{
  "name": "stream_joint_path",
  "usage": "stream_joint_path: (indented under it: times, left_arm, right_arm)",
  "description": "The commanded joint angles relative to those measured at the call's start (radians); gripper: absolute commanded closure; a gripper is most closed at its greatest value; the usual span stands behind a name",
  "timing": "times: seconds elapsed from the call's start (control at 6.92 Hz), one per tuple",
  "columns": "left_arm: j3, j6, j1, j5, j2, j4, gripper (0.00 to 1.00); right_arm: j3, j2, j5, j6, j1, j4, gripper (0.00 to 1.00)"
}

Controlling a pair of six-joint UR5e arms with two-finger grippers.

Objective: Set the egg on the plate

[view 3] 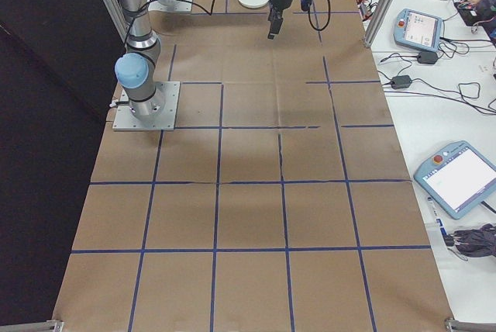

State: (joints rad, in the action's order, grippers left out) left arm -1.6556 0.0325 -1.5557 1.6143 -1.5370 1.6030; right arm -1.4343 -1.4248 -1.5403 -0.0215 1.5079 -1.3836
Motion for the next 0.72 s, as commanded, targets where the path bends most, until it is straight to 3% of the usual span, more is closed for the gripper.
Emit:
stream_joint_path:
  times: [0.0, 0.58]
  left_arm:
    - [-0.004, 0.0, 0.0, -0.004, 0.0, -0.026, 0.04]
    - [-0.001, 0.01, 0.006, 0.001, -0.02, -0.028, 0.01]
  right_arm:
    - [0.0, 0.001, 0.0, 0.0, 0.0, 0.0, 0.0]
    - [0.0, 0.001, 0.0, 0.0, 0.0, 0.0, 0.0]
